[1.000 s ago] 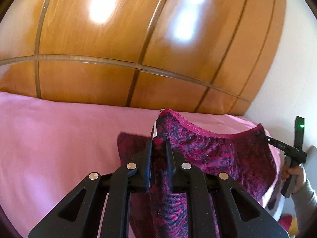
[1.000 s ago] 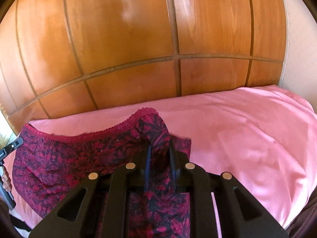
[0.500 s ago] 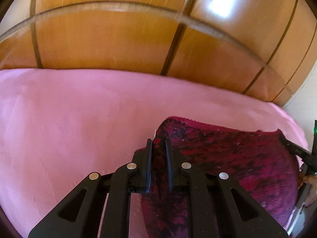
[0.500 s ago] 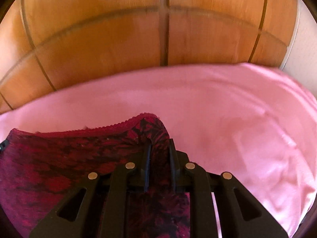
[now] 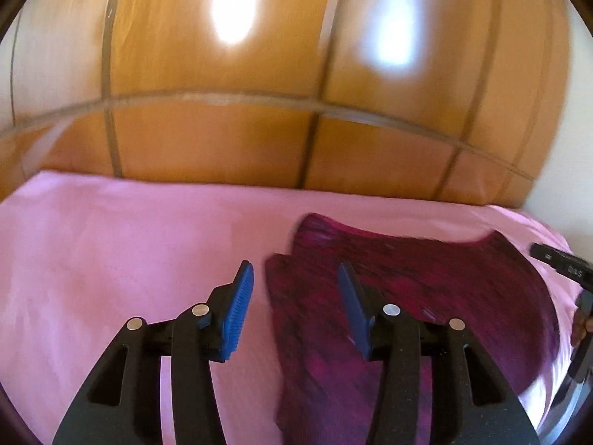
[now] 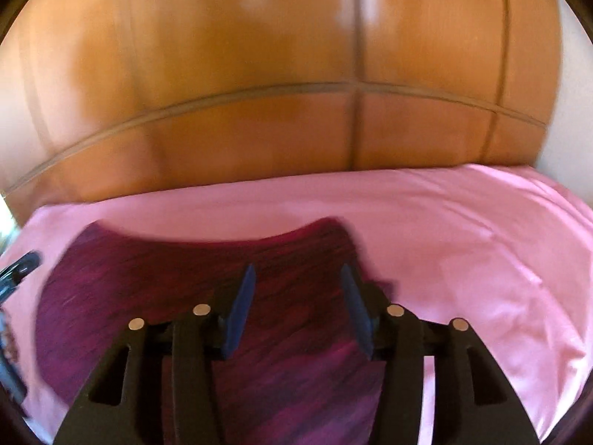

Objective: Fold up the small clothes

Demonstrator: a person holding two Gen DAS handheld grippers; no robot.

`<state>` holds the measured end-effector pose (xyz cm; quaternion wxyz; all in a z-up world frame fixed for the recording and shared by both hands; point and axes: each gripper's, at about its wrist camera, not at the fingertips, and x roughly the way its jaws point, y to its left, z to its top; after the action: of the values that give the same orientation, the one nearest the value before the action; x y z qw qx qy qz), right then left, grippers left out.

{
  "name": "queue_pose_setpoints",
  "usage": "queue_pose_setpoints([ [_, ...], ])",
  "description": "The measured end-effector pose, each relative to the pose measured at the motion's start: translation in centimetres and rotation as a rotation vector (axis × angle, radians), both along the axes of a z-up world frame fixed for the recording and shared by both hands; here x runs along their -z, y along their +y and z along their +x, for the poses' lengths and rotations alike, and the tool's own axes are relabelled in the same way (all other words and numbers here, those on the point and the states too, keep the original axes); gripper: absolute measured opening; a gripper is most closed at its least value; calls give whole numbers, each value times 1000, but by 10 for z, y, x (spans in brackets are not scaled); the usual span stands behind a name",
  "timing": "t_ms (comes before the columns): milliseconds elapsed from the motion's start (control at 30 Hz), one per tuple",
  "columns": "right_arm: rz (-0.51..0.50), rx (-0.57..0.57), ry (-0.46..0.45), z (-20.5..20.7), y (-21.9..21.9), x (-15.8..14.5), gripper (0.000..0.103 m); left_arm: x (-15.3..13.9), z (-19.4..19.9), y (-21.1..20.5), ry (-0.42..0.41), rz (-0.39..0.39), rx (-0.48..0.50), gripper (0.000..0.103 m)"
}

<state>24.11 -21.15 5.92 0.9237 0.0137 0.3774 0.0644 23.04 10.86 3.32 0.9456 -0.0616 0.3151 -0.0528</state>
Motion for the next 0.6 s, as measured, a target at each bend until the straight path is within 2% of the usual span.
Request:
queue_pose_setpoints([
  [100, 32, -103, 14, -29, 26, 5, 53, 14, -13, -21, 50, 22, 64, 47],
  [200, 11, -122, 71, -39, 38, 28, 53, 44, -3, -28, 147, 61, 42, 47],
  [233, -4, -106, 99, -36, 37, 39, 54, 55, 4, -24, 184, 42, 34, 54],
  [333, 15, -77, 112, -31, 28, 57, 54, 61, 1, -5, 205, -105, -8, 60],
  [367, 46, -72, 109, -35, 24, 50, 54, 58, -5, -2, 199, -134, -11, 60],
  [433, 89, -66, 80, -42, 8, 39, 67, 54, -19, 5, 175, -163, -14, 60],
  [500, 112, -16, 51, -56, -14, 29, 69, 56, -39, 14, 178, -230, 34, 60],
  [600, 153, 52, 62, -85, -53, 29, 69, 61, -66, 16, 189, -260, 88, 62],
])
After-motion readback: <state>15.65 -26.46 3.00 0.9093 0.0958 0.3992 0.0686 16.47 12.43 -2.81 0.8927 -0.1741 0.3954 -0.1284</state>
